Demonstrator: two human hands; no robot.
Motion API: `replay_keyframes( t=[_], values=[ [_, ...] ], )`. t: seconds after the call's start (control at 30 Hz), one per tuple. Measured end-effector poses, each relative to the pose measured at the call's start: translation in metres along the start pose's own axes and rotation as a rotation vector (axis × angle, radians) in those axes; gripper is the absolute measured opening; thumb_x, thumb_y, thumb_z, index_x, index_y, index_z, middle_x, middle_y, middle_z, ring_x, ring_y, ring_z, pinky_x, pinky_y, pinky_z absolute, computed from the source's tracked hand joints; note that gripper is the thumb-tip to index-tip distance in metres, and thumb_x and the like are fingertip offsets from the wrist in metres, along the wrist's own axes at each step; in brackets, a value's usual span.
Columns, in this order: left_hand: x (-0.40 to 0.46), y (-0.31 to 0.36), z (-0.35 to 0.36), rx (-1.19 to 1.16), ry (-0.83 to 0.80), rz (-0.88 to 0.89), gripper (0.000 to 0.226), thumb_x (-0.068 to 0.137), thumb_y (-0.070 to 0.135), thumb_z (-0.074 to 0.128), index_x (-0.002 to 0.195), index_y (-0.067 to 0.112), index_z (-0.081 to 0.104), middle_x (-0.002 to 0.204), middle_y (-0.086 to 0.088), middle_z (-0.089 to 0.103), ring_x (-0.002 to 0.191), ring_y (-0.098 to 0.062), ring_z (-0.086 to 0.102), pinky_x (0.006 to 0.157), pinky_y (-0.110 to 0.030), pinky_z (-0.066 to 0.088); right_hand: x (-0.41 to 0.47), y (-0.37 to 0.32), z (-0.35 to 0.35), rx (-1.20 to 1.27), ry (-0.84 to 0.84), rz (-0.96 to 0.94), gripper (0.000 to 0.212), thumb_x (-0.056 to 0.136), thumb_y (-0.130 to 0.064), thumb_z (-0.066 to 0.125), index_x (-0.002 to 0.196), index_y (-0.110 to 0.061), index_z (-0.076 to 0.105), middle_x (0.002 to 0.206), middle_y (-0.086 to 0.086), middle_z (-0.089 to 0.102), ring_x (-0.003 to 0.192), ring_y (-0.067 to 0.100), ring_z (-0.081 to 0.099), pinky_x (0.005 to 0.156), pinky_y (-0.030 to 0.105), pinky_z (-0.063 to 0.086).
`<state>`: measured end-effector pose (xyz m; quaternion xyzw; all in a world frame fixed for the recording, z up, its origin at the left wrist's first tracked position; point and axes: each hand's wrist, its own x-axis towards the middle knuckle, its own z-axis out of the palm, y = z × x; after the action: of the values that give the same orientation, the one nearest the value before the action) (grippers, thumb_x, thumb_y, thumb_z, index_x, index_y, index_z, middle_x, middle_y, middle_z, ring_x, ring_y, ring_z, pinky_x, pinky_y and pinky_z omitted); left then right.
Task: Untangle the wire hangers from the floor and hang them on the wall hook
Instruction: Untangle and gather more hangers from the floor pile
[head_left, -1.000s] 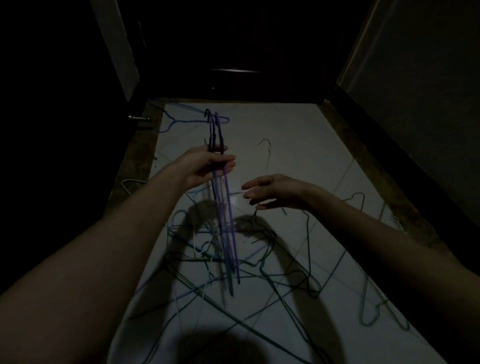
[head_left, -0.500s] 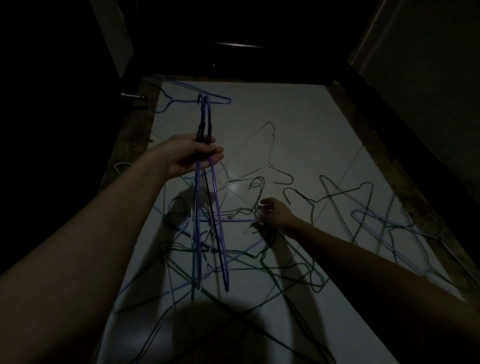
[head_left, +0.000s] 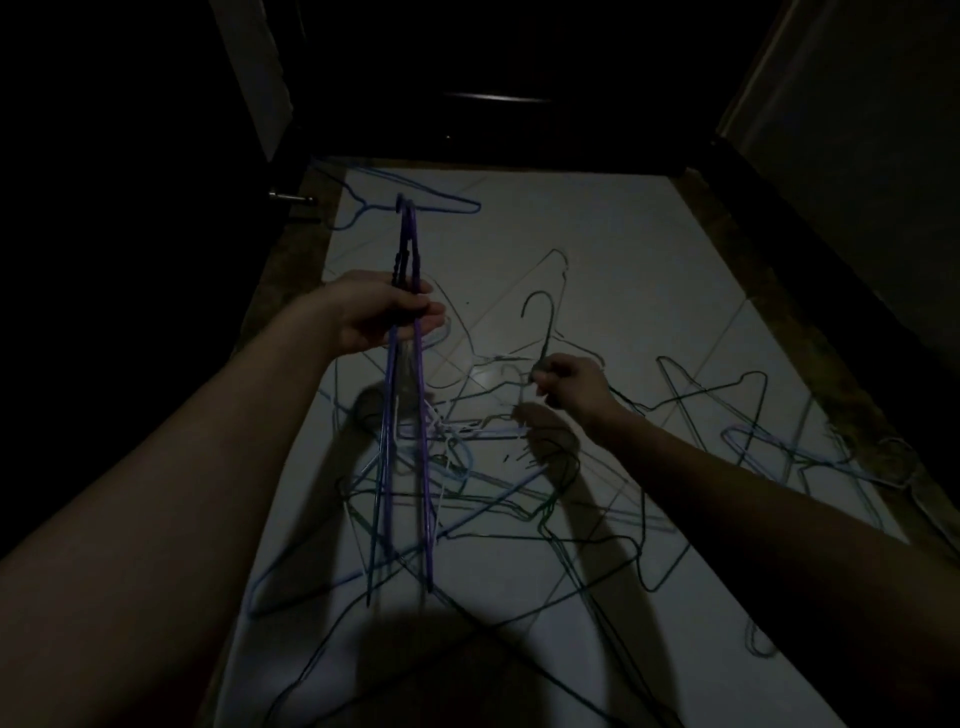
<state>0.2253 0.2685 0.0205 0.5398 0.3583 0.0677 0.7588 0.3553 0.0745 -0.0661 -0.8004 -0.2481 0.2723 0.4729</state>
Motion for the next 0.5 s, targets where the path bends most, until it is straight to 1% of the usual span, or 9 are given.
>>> replay_keyframes(
  t=[0.07, 0.17, 0.27, 0.33, 0.43, 0.5],
  values=[
    [-0.005, 0.006, 0.002, 0.003, 0.013, 0.031, 0.014, 0.091, -0.006, 0.048, 0.09, 0.005, 0.057, 0.093, -0.013, 0.064, 0.078, -0.016, 0.067, 0.06, -0.021, 0.058, 0.003, -0.011, -0.008, -0.058, 0.033, -0.073, 0.014, 0.089, 0.0, 0.052, 0.079, -0.005, 0.06, 0.065, 0.008, 0.055, 0.059, 0.012, 0.049, 0.058, 0.021, 0.04],
    [-0.012, 0.013, 0.004, 0.025, 0.027, 0.055, 0.015, 0.092, -0.006, 0.046, 0.089, 0.006, 0.055, 0.093, -0.013, 0.062, 0.082, -0.017, 0.063, 0.059, -0.02, 0.057, 0.007, -0.026, -0.016, -0.161, 0.082, -0.146, 0.011, 0.089, -0.005, 0.055, 0.085, -0.003, 0.065, 0.075, 0.01, 0.059, 0.067, 0.017, 0.053, 0.067, 0.025, 0.039],
    [-0.017, 0.018, 0.005, 0.032, 0.026, 0.06, 0.014, 0.093, -0.006, 0.045, 0.091, 0.006, 0.054, 0.093, -0.012, 0.062, 0.082, -0.017, 0.063, 0.057, -0.02, 0.057, 0.004, -0.039, -0.026, -0.205, 0.137, -0.19, 0.012, 0.089, -0.006, 0.055, 0.088, 0.0, 0.066, 0.077, 0.012, 0.06, 0.073, 0.02, 0.055, 0.068, 0.024, 0.038],
    [-0.02, 0.022, 0.005, 0.044, 0.027, 0.069, 0.014, 0.093, -0.005, 0.045, 0.091, 0.007, 0.054, 0.093, -0.011, 0.062, 0.082, -0.017, 0.063, 0.057, -0.019, 0.057, 0.004, -0.045, -0.033, -0.185, 0.213, -0.196, 0.013, 0.089, -0.007, 0.055, 0.088, -0.001, 0.067, 0.081, 0.015, 0.064, 0.075, 0.021, 0.057, 0.071, 0.027, 0.041],
    [-0.023, 0.027, 0.004, 0.033, 0.036, 0.084, 0.015, 0.094, -0.005, 0.045, 0.09, 0.007, 0.053, 0.093, -0.01, 0.062, 0.083, -0.017, 0.063, 0.057, -0.02, 0.057, 0.004, -0.054, -0.042, -0.22, 0.351, -0.217, 0.015, 0.09, -0.01, 0.054, 0.092, -0.005, 0.068, 0.081, 0.008, 0.063, 0.076, 0.019, 0.058, 0.07, 0.027, 0.041],
    [-0.025, 0.031, 0.004, 0.019, 0.041, 0.096, 0.016, 0.094, -0.006, 0.044, 0.09, 0.007, 0.053, 0.093, -0.011, 0.061, 0.083, -0.017, 0.062, 0.057, -0.02, 0.057, 0.003, -0.059, -0.045, -0.267, 0.413, -0.261, 0.016, 0.091, -0.011, 0.053, 0.094, -0.006, 0.068, 0.082, 0.006, 0.064, 0.077, 0.019, 0.059, 0.07, 0.029, 0.043]
  ],
)
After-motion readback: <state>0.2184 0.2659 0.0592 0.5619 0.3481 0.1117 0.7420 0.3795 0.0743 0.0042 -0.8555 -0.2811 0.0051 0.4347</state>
